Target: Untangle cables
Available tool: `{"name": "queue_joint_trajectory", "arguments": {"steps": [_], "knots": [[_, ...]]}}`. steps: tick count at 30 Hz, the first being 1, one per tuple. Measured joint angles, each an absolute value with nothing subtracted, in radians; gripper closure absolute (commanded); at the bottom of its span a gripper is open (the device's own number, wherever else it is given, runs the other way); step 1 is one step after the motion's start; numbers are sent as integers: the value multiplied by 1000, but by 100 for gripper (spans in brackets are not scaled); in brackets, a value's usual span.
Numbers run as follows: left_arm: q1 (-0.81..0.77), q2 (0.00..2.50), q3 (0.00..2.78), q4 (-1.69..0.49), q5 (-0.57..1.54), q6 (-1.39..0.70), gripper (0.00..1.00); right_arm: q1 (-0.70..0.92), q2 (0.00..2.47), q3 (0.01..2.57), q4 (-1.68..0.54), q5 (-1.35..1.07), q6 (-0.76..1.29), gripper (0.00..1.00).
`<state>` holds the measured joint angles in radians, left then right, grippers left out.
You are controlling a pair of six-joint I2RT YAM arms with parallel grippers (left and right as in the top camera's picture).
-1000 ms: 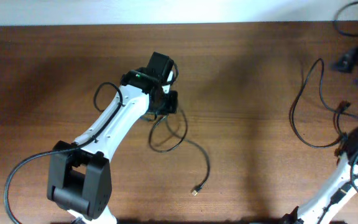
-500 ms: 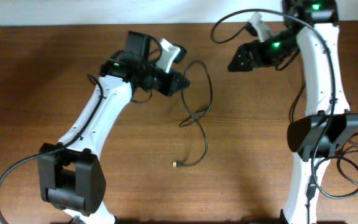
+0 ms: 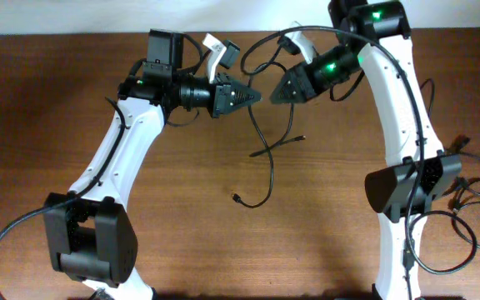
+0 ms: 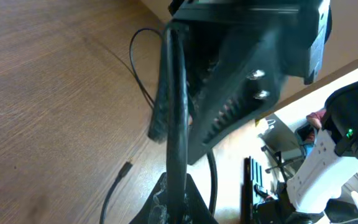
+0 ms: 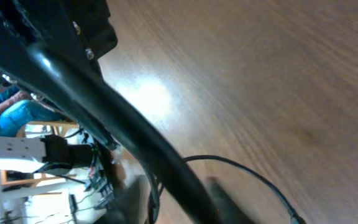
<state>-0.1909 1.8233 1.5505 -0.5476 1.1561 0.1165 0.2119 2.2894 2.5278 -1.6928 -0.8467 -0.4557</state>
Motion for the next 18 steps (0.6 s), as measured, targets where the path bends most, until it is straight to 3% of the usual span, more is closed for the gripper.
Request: {"name": "queue_joint_trajectory", "arguments": {"steps": [1,2,3,9,12,18], "knots": [[-191,1824,1551,-548,1157,116,86,212,2289,2528,-1693,-847,-455,96],[-191,1823,1551,-545,1160,117,5,212,2289,2528,-1693,-843,-453,96],[-191,1823,1551,-545,1161,115,1,212,2289,2528,-1693,-839,-453,96],[-191,1823,1555,-663,1118,115,1,205,2289,2528,-1666,-700,-420,96],[-191,1824,1557,-760,982,97,1,142,2289,2527,-1584,-525,-294,96],[-241,1824,1562,-978,600,59,1,-75,2289,2523,-1333,-443,-100,96]]}}
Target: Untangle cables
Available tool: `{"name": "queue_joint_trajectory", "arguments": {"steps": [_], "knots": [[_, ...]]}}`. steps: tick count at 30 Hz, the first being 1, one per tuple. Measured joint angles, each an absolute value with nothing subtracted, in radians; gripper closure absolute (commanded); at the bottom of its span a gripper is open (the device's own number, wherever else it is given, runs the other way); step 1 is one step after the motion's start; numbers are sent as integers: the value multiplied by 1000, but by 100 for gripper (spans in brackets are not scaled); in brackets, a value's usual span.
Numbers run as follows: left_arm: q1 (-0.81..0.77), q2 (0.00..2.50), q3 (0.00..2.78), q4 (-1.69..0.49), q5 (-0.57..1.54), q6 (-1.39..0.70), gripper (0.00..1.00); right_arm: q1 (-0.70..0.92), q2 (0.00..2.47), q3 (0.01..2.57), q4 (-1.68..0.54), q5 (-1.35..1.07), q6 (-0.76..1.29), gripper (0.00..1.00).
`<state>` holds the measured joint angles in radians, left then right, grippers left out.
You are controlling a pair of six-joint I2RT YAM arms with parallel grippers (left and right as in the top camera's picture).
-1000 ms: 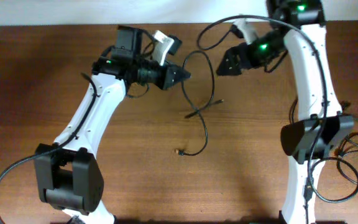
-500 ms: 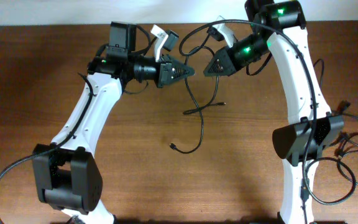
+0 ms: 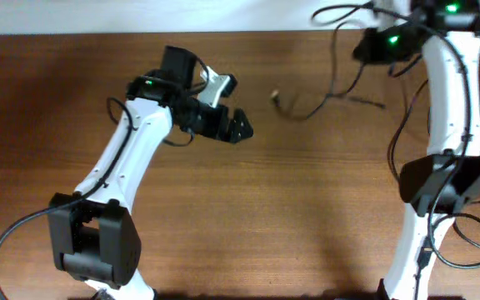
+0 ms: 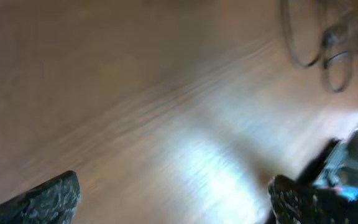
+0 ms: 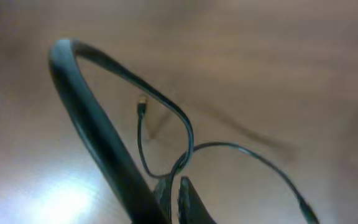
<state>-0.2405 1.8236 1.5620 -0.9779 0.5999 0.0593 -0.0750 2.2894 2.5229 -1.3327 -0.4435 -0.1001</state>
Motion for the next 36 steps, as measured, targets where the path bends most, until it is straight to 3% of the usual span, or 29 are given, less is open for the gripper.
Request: {"name": "queue_joint_trajectory", "arguments": {"steps": [6,13,17,29,36], "knots": [[-408,1824,1562,-1007,225,-18,1,-238,2289,2522,-1098,-434,49,96],[-469,1824,1562,-1007,138,-47,1,-277,2289,2522,-1039,-260,56,95],[-469,1824,1562,-1007,125,-50,1,-277,2289,2522,-1049,-191,57,2],[-469,1824,1562,-1019,123,-50,1,-278,2273,2522,-1214,-131,23,1],[-469,1823,1605,-1021,107,-51,1,-277,1954,2524,-1477,-224,-27,1]]}}
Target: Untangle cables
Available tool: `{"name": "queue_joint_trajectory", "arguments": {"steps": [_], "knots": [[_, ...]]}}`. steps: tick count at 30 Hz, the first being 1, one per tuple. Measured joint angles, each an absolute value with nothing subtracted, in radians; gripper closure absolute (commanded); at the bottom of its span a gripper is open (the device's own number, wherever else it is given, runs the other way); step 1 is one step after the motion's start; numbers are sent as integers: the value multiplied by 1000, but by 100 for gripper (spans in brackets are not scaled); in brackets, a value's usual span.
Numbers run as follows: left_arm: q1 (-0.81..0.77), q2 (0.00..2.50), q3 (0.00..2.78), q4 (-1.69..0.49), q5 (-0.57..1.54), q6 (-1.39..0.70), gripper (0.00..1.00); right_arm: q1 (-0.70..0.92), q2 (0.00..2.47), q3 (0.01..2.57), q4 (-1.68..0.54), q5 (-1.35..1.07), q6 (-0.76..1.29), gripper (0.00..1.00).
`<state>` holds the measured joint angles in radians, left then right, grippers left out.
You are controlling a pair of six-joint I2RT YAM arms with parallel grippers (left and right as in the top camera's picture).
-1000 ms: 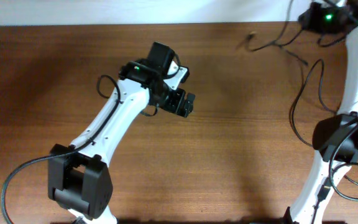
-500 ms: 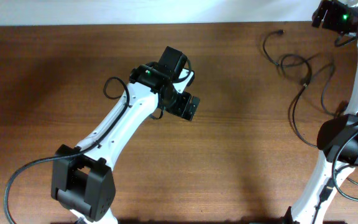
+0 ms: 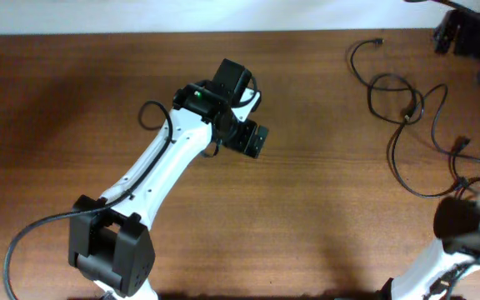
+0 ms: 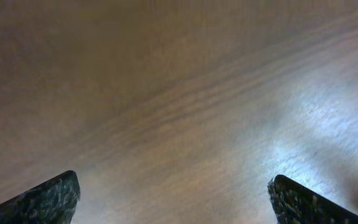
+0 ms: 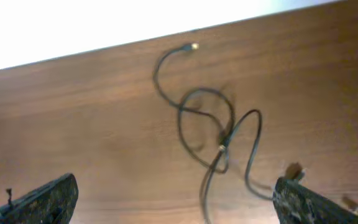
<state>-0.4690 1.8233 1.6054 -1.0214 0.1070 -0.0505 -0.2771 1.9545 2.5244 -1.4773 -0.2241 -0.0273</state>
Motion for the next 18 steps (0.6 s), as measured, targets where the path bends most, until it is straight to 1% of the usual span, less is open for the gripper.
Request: {"name": "queue_joint_trajectory", "arguments": {"steps": [4,6,10,14,18], "knots": [[-463,1785,1641,-1027,52,-86,1,-252,1893,2530,-1626,-300,-76,1],[-433,1721,1642,-1033,24,-121,1,-197,1892,2530,-1692,-307,-96,1],[-345,1598,1648,-1055,-2,-171,1,-64,1873,2528,-1692,-304,-110,1],[-306,1561,1650,-1068,-12,-196,1,118,1864,2528,-1692,-183,-103,1],[-306,1561,1650,-1093,-12,-201,1,175,1864,2528,-1692,-134,-100,1]]}}
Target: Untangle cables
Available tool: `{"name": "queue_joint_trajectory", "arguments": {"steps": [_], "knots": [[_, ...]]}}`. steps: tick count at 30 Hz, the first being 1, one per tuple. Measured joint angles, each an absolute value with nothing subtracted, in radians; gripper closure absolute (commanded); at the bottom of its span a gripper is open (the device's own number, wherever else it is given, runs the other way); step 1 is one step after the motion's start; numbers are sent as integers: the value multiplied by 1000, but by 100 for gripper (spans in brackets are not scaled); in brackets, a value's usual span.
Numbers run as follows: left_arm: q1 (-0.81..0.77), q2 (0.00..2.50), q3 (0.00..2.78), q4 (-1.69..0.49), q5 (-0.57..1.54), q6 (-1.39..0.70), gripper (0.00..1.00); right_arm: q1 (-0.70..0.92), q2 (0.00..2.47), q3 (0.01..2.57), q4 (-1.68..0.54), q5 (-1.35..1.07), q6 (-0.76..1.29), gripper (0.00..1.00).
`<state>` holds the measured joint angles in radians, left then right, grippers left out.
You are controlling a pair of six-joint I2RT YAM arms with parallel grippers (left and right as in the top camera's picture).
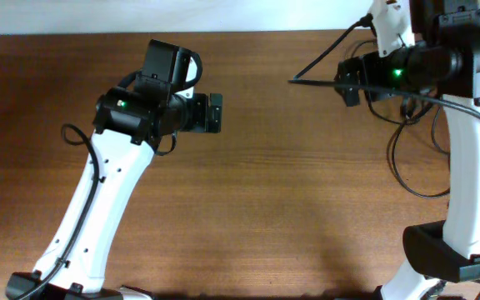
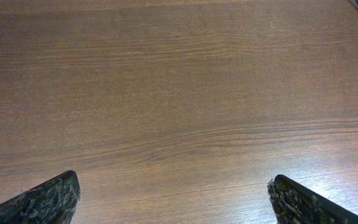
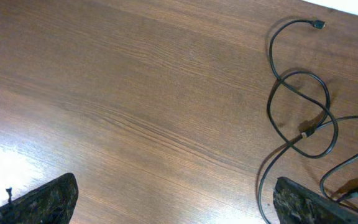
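Note:
The thin black cables (image 3: 304,133) lie in loose crossed loops on the brown table at the right; the right arm hides most of them in the overhead view, where one loop (image 1: 392,162) shows. My right gripper (image 3: 176,205) is open above bare wood to their left, and appears in the overhead view (image 1: 346,83) too. My left gripper (image 1: 217,112) is open, high over the table's left-centre, with only wood between its fingertips (image 2: 39,199). A bit of cable shows at that view's top right edge.
The wooden table (image 1: 265,208) runs to a white wall at its far edge. The right arm's own thick cable (image 1: 323,58) arcs in the air by its wrist. The right arm's column (image 1: 465,167) stands over the cables.
The right gripper was at the far right corner and is now left of the cables, over bare wood. The left gripper has moved back and left. The cables lie where they were.
Both grippers were close together at the centre back, with cables hanging between them. Then the right gripper held cable at the back right, the left one apart and empty. Later the cables lay at the right with both grippers open, as now.

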<state>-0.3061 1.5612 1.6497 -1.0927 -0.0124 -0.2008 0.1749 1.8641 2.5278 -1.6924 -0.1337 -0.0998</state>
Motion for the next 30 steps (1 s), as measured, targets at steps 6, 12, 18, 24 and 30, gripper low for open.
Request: {"name": "queue_joint_trajectory", "arguments": {"steps": [6,12,18,24,30], "knots": [[-306,1561,1650,-1093,-13,-203,1,178,1863,2528,-1692,-117,-97,1],[-306,1561,1650,-1093,-13,-203,1,178,1863,2528,-1692,-116,-89,1],[-306,1561,1650,-1093,-13,-203,1,178,1863,2528,-1692,-116,-88,1],[-306,1561,1650,-1093,-13,-203,1,178,1863,2528,-1692,-116,-86,1],[-306,1546,1650,-1168,-17,-203,1,178,1863,2528,-1692,-116,-86,1]]}}
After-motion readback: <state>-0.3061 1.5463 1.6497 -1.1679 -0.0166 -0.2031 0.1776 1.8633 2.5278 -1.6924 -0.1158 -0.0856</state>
